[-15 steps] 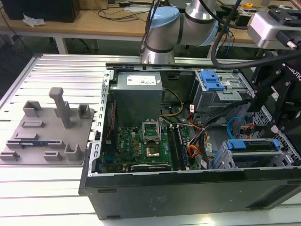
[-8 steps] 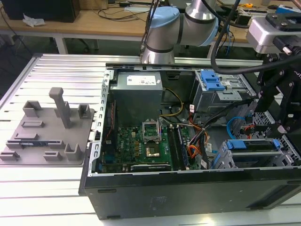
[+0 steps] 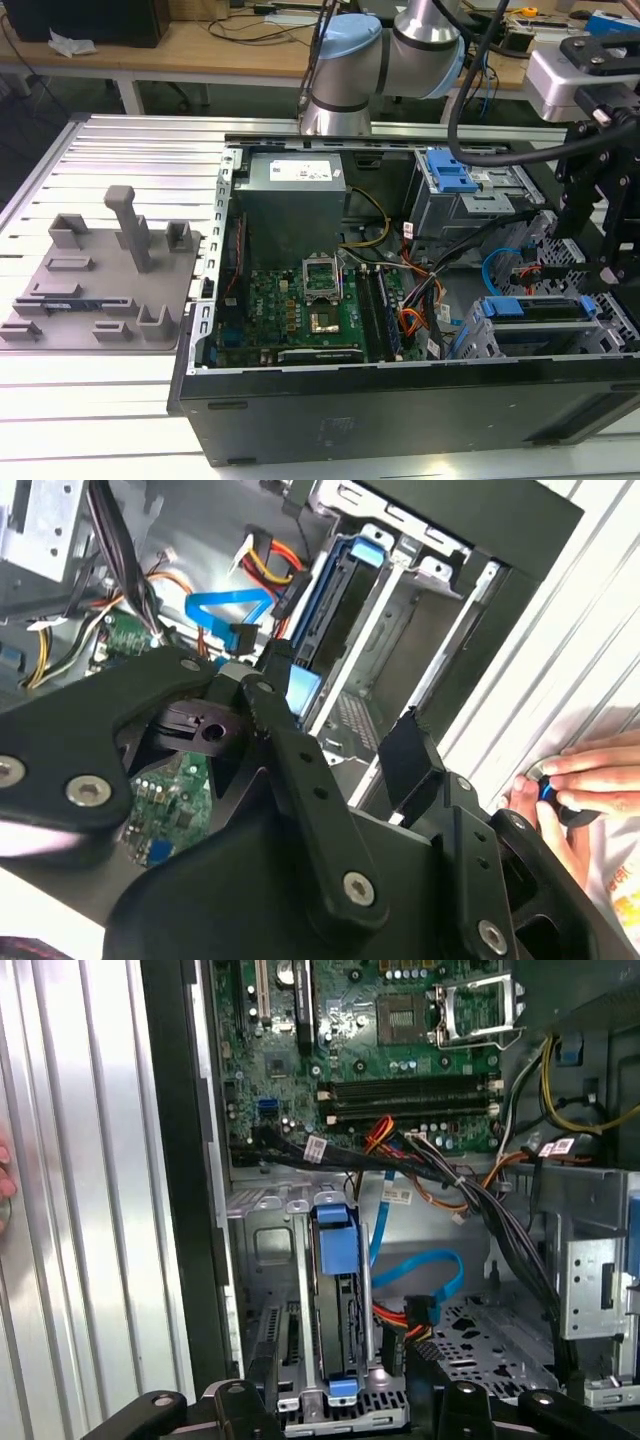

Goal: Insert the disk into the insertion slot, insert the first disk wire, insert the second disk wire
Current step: 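Insert the first disk wire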

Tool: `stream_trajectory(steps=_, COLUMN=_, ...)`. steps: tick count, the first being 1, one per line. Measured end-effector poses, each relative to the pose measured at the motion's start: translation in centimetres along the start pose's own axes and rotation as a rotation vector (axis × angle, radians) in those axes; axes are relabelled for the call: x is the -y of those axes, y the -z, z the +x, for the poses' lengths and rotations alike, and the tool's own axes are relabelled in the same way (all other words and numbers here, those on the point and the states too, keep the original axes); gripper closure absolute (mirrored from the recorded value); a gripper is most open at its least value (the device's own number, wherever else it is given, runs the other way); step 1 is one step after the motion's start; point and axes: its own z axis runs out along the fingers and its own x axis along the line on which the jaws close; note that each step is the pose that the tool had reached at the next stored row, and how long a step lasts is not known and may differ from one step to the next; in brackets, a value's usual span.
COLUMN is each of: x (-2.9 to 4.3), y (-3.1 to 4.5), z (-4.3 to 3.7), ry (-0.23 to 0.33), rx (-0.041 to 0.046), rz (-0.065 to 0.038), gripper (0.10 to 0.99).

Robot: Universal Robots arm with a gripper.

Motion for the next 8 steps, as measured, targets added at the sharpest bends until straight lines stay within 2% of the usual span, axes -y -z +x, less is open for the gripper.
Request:
stream_trajectory(steps=2, x=0.01, y=-0.04, z=0.00, ry=-0.009, rx=-0.0010, rz=0.008, gripper=0.467)
stream_trajectory(steps=4, x=0.15, y=-0.08, z=-0.03, ry=-0.017, rx=-0.0019, rz=0.008, gripper=0.467)
stream_trajectory(steps=6, x=0.50, y=-0.13, z=-0.18, ry=-0.017, rx=-0.0060, rz=0.005, gripper=0.467)
stream_trajectory(steps=8, x=0.86, y=-0.19, z=-0.29, ry=-0.017, rx=-0.0140, rz=-0.005, gripper=0.467)
